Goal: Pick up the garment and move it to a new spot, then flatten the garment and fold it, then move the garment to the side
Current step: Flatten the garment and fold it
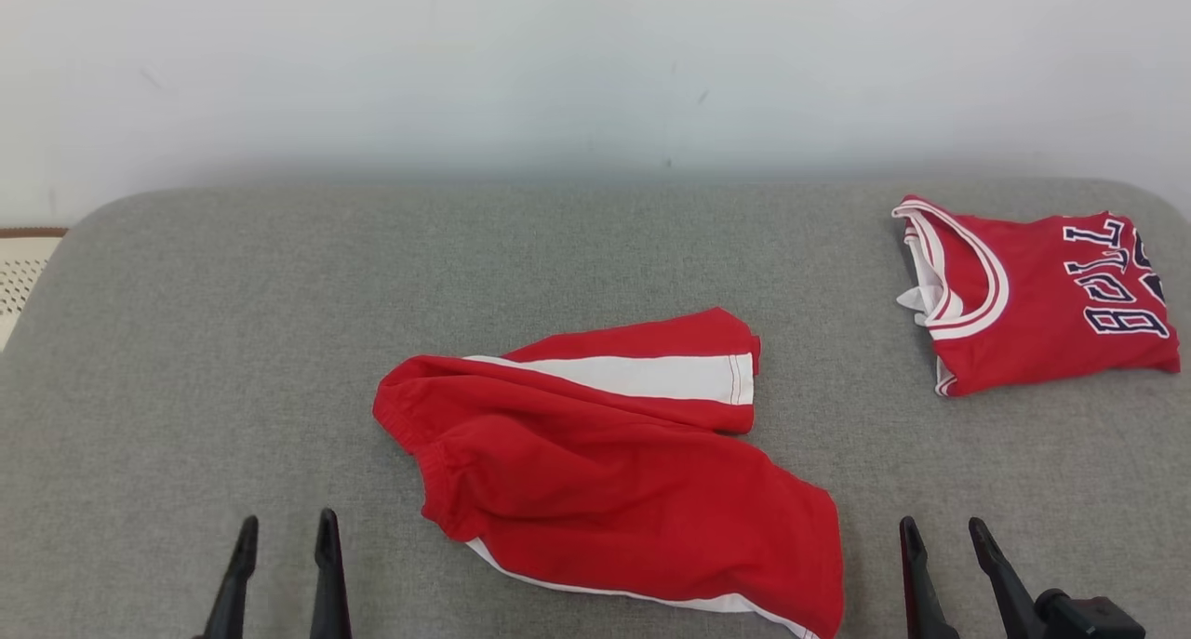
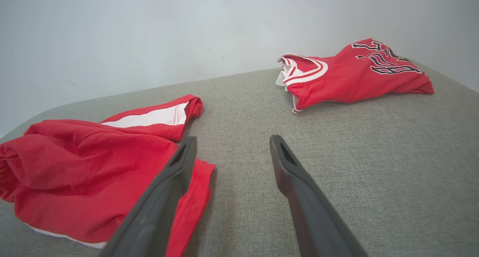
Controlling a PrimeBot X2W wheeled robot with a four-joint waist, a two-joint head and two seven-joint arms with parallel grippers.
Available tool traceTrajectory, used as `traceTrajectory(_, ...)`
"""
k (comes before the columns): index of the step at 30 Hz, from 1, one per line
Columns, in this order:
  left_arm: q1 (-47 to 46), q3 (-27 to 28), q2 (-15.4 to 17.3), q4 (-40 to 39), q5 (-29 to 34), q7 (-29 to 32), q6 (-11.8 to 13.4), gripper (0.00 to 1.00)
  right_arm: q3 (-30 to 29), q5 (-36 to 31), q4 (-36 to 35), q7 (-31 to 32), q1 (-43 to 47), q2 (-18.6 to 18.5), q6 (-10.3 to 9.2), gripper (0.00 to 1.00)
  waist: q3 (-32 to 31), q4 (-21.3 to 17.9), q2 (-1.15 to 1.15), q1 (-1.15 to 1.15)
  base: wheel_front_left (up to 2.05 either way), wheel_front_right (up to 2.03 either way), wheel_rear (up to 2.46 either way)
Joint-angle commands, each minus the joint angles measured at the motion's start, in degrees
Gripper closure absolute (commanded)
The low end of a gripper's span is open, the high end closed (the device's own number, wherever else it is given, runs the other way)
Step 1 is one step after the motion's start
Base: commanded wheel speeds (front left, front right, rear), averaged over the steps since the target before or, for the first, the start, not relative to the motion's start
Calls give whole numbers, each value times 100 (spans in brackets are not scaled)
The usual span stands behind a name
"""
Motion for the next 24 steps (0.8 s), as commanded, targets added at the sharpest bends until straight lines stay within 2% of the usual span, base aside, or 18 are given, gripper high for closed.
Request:
traceTrajectory(1,138,-12,5,107,68,-20,-48,0,5,-48,-16,20,121,30,1,0,-100,19,0,0,0,0,0)
traceTrajectory(5,209,-90,167,447,416,-20,-88,0,75,-157,-85,103,150,41,1,0,-212,30,0,0,0,0,0)
traceTrajectory(9,152,-107,177,609,532,-20,-56,0,96,-222,-143,155,196,53,1,0,-272,71,0,0,0,0,0)
traceTrajectory(24,186,-30,172,684,622,-21,-70,0,169,-368,-162,184,182,89,1,0,-383,83,0,0,0,0,0)
